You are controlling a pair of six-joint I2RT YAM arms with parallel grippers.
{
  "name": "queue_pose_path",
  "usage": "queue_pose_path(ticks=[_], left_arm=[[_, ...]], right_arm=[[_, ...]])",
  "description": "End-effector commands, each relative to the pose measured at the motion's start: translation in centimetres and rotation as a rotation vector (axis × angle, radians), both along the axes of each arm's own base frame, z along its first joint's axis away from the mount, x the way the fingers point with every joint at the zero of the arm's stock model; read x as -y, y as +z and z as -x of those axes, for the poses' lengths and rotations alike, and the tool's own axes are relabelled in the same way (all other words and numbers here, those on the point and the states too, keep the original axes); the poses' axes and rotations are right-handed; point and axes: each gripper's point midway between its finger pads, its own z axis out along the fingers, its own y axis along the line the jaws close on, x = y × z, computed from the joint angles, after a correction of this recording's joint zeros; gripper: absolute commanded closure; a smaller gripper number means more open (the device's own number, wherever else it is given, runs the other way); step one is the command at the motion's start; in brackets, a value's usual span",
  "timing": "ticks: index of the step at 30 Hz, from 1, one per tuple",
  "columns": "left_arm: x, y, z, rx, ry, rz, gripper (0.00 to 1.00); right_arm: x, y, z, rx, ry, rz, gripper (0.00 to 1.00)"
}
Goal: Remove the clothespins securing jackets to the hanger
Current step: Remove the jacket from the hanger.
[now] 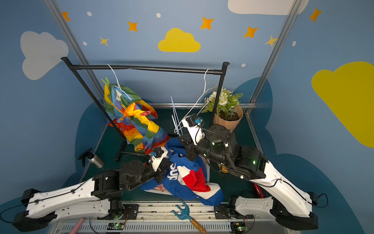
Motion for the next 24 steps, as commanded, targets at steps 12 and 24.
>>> queue_pose_path(ticks=[12, 24], left_arm=[[0.1, -0.5, -0.3, -0.009, 0.013, 0.001, 0.96], [1.3, -0.7, -0.8, -0.007, 0.011, -0.011, 0.96]], right_arm=[[4.3, -1.2, 1.5, -0.002, -0.157, -0.060, 1.00], [2.5, 2.5, 0.9, 0.125, -0.189, -0.083, 1.00]])
